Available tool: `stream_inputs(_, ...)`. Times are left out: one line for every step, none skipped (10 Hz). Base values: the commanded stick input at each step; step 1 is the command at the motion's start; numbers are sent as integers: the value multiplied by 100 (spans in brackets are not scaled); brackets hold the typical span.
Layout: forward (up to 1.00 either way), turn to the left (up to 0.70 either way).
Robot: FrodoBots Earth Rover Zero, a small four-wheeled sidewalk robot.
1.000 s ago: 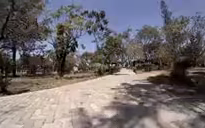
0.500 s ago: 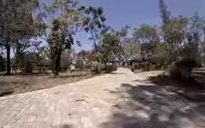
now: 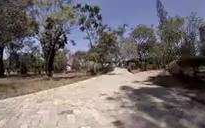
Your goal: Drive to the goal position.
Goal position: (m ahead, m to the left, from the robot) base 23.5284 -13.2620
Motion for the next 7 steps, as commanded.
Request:
stream_inputs(100, 0)
stream_inputs(100, 0)
stream_inputs(100, 0)
stream_inputs(100, 0)
stream_inputs(100, 0)
stream_inputs(100, 0)
stream_inputs(100, 0)
